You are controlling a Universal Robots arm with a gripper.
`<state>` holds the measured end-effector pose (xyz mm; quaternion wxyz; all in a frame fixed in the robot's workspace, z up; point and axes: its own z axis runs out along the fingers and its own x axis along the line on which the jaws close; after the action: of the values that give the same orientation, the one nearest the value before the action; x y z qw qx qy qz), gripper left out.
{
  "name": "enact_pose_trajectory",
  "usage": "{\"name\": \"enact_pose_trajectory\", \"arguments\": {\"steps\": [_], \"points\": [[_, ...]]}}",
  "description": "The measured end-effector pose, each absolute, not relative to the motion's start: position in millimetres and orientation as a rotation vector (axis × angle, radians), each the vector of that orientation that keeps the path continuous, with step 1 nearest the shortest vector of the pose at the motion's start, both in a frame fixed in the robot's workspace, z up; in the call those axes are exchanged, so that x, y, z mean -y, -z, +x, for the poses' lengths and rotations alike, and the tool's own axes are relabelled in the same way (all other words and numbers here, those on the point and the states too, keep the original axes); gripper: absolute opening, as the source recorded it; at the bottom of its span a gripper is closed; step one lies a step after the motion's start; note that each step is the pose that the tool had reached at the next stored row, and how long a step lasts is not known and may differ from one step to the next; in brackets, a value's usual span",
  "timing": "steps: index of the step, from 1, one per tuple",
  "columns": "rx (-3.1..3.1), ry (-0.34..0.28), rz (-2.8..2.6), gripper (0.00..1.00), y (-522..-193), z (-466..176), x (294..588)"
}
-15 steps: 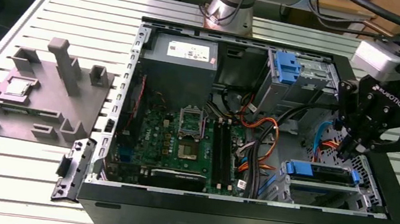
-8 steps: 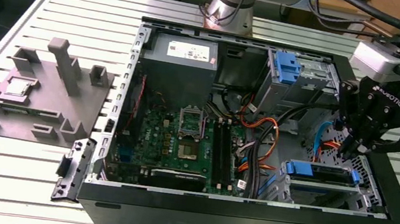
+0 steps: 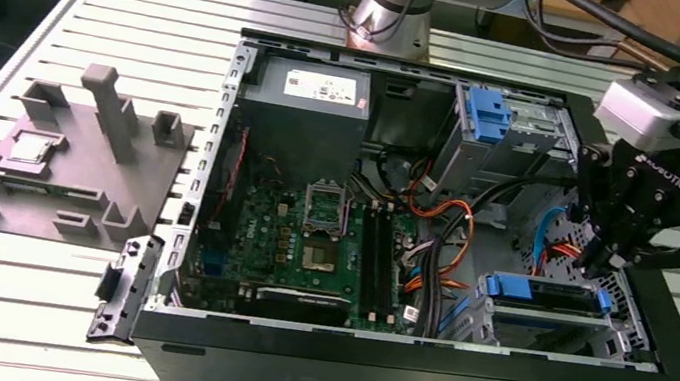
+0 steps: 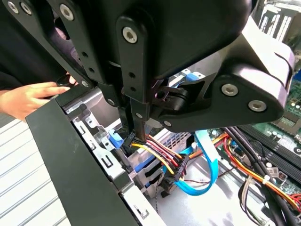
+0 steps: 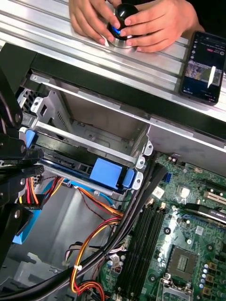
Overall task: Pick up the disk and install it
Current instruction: 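Insert the first disk wire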
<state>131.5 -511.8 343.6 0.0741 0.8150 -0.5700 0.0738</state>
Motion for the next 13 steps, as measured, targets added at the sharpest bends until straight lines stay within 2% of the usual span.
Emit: {"name": "enact_pose_trajectory", "arguments": {"steps": [4,13], "points": [[1.731,-0.251,2.467,0.17,-343.3,126.0,512.4],[1.869,-0.239,2.358,0.17,-341.5,125.4,512.5]]}}
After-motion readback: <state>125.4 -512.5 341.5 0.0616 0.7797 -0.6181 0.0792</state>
